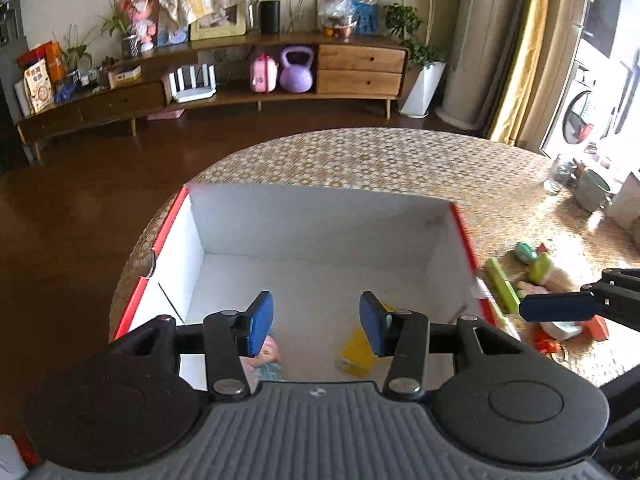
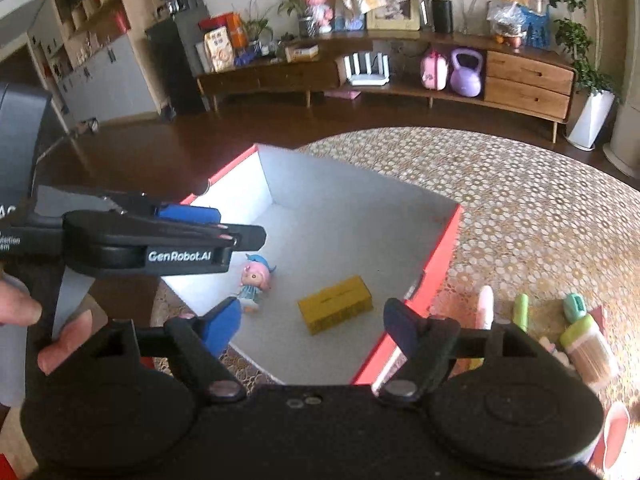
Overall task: Organize rigid objects
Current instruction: 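Withdraw both open tools from the red box back over the table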
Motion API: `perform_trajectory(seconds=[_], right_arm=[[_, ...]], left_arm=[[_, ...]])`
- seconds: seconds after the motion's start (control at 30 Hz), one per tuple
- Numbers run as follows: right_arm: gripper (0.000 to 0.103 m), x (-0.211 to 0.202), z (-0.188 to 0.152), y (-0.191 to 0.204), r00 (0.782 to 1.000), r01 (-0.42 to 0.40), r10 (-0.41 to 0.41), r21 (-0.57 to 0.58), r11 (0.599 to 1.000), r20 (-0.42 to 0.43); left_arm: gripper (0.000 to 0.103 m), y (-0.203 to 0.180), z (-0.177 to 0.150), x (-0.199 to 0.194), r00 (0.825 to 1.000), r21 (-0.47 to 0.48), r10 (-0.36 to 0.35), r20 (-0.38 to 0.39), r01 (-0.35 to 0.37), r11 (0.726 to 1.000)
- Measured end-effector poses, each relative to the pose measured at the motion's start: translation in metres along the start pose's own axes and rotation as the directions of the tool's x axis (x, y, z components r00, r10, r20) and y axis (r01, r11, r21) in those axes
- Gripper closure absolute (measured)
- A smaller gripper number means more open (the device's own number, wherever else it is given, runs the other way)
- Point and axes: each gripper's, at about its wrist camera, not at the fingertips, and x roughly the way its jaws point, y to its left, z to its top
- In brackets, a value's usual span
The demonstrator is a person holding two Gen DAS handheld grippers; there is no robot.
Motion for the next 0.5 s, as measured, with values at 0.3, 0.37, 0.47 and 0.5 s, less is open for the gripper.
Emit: perform_trajectory(seconds=[0.3, 0.37, 0.47, 0.5], right_arm=[[0.016, -0.045, -0.019, -0.018, 0.996, 0.019, -0.022, 0.037, 0.999, 0.084], [0.014, -0.054, -0.025, -0.022, 0.994, 0.023, -0.027, 0.045, 0.999, 0.102], [0.008, -0.067, -0.035, -0.03, 0.991, 0.022, -0.029, 0.053, 0.998, 0.131], [0.006, -0.072, -0.039, -0.034, 0.99, 0.023, -0.031, 0.058, 0.998, 0.139]], left_arm=[[0.039, -0.039, -0.007, -0.026, 0.998, 0.053, -0.035, 0.043, 0.033, 0.998], [0.039, -0.049, -0.01, -0.032, 0.998, 0.063, -0.041, 0.054, 0.038, 0.997], [0.027, -0.06, -0.015, -0.04, 0.996, 0.067, -0.058, 0.073, 0.053, 0.996], [0.024, -0.064, -0.016, -0.043, 0.995, 0.066, -0.063, 0.079, 0.057, 0.996]])
